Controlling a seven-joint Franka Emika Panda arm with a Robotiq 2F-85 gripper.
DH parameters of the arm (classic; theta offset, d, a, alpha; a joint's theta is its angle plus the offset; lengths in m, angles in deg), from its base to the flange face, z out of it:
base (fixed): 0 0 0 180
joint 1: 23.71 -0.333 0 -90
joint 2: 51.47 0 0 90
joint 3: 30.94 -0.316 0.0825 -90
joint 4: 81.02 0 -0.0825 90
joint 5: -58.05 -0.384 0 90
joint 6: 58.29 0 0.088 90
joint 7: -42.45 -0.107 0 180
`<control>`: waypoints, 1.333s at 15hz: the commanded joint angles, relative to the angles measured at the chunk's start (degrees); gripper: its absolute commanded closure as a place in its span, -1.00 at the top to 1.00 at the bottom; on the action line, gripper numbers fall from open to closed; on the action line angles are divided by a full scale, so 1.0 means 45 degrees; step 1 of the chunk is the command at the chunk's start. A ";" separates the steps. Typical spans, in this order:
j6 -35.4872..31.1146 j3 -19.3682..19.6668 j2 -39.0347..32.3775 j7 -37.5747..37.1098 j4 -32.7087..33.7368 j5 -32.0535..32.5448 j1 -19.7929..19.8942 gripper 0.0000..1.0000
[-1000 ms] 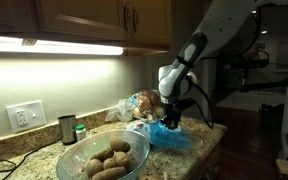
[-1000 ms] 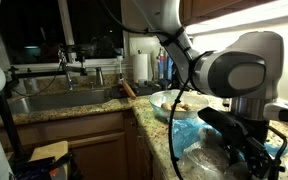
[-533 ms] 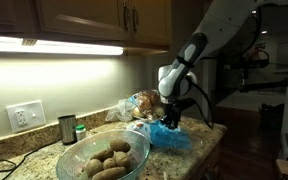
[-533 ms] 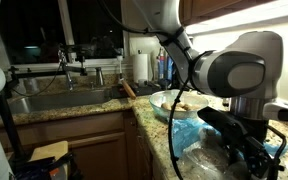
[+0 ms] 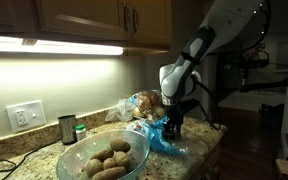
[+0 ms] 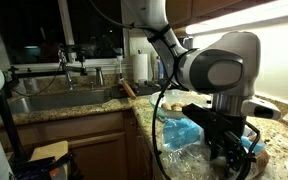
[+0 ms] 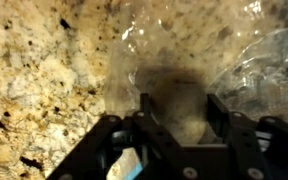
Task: Remove the potatoes from the plastic bag and place them in the glass bowl on the left
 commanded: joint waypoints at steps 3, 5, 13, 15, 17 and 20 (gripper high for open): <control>0.0216 -0.0193 0.1263 0.0523 -0.1561 0.0160 -0.0182 -0.36; 0.0198 -0.0138 0.1190 0.0396 -0.1500 0.0277 -0.0272 0.64; 0.0404 -0.0024 0.1254 0.0042 -0.1256 0.0487 -0.0379 1.00; 0.0655 -0.0025 0.1545 -0.0174 -0.1268 0.0528 -0.0490 1.00; 0.0788 -0.0119 0.1880 -0.0144 -0.1336 0.0495 -0.0597 1.00; 0.1229 -0.0241 0.2528 -0.0287 -0.1419 0.0533 -0.0880 1.00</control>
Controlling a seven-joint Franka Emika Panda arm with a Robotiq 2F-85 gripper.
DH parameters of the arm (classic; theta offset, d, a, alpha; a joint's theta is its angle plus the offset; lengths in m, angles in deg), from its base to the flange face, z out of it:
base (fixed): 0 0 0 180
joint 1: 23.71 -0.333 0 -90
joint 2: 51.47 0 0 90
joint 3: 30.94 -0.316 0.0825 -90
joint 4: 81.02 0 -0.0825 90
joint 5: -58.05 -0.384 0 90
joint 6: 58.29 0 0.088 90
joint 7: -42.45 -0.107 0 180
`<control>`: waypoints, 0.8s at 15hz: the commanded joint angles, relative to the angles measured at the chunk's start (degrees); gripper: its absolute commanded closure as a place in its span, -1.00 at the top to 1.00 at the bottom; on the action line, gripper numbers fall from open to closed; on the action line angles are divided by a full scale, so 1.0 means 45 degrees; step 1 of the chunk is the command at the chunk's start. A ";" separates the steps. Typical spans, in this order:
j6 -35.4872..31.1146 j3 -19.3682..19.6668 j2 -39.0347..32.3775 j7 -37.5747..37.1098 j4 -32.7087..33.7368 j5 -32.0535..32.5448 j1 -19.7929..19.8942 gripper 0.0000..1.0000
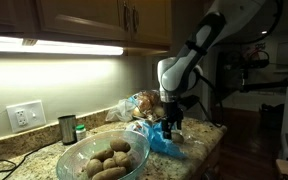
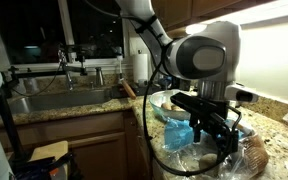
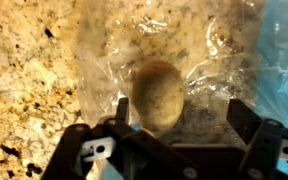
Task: Remove the potatoes from the plastic bag and place them in the glass bowl on the left
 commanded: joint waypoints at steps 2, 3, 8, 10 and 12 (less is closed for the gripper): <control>0.1056 -0.0123 0.1491 -0.0584 -0.0551 0.0208 -0.0435 1.00; 0.1252 -0.0175 0.1617 -0.0598 -0.0533 0.0165 -0.0474 1.00; 0.1437 -0.0206 0.1411 -0.0498 -0.0398 0.0117 -0.0380 1.00; 0.1304 -0.0184 0.1246 -0.0273 -0.0330 0.0045 -0.0283 1.00; 0.1211 -0.0167 0.1018 -0.0172 -0.0182 -0.0022 -0.0223 1.00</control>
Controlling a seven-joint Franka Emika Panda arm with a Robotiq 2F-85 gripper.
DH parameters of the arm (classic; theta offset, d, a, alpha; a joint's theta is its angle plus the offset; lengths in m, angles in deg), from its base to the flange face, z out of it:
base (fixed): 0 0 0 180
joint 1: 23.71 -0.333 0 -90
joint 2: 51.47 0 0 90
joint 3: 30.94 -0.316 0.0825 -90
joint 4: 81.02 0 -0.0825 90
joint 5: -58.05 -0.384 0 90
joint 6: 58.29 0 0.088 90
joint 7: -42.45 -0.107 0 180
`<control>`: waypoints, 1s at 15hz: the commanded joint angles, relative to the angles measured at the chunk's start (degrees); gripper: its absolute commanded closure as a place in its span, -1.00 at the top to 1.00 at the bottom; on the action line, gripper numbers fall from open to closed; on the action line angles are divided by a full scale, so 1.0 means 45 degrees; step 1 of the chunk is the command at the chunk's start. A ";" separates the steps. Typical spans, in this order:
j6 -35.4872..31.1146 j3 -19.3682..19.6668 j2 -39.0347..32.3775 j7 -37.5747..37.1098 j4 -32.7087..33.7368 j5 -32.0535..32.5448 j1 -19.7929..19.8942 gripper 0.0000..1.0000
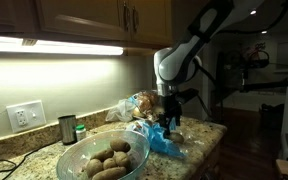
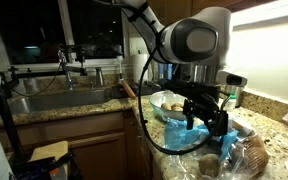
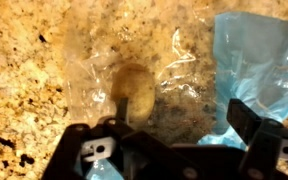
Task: Remove the potatoes from the plastic bag and place them in the glass bowl on the left
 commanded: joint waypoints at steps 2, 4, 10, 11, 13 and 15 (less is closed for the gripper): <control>-0.0092 0.0062 -0.0135 0.0197 -0.0002 -0.0019 0.0154 0.76; -0.0154 0.0055 -0.0253 0.0305 0.0091 -0.0036 0.0176 0.71; -0.0358 0.0158 -0.1131 0.0432 0.0876 0.0115 0.0323 0.73; -0.0376 0.0194 -0.1341 0.0480 0.1089 0.0133 0.0372 0.75; -0.0484 0.0236 -0.1801 0.0718 0.1533 0.0084 0.0515 0.88; -0.0479 0.0246 -0.2262 0.0895 0.2049 0.0016 0.0665 0.96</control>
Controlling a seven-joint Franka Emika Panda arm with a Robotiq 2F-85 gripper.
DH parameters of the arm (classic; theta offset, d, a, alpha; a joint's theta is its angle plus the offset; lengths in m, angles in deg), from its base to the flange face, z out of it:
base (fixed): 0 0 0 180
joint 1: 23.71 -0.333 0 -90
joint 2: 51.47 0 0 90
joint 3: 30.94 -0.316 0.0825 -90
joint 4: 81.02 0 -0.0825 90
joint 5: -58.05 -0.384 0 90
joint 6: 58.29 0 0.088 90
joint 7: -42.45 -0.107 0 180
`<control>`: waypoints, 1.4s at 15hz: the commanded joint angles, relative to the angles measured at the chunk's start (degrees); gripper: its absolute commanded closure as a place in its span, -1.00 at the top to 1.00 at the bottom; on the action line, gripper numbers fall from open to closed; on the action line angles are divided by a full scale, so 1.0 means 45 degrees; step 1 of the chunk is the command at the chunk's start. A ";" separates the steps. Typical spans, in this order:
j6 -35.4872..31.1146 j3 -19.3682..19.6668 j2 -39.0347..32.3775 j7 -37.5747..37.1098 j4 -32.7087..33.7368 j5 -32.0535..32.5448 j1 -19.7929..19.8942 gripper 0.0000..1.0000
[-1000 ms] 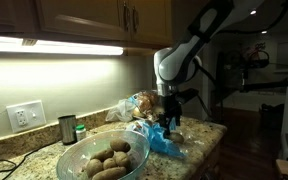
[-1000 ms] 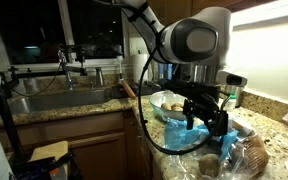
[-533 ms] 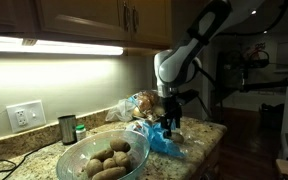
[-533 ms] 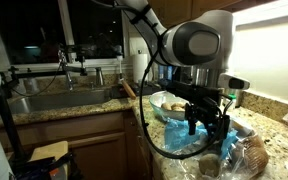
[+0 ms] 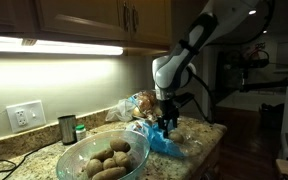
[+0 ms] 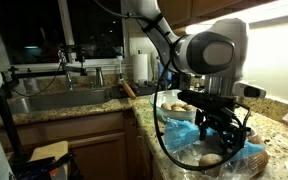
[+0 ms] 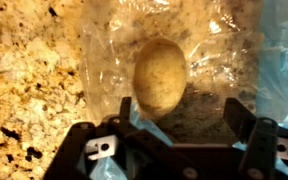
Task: Remove the potatoes from the plastic bag and place them in the glass bowl on the left
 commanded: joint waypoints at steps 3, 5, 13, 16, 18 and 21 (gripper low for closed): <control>-0.0026 0.0070 -0.1103 0.0448 0.1313 -0.0011 0.0451 0.85; -0.0036 0.0131 -0.1237 0.0422 0.1562 0.0071 0.0522 0.82; -0.0057 -0.0412 -0.0381 0.0877 0.1219 -0.0321 0.0433 0.94; 0.0225 -0.0644 -0.0213 0.0886 0.0994 -0.0610 0.0406 1.00; 0.0352 -0.0712 -0.0126 0.0872 0.0756 -0.0765 0.0437 1.00; 0.0486 -0.0662 -0.0060 0.0784 0.0479 -0.0882 0.0471 1.00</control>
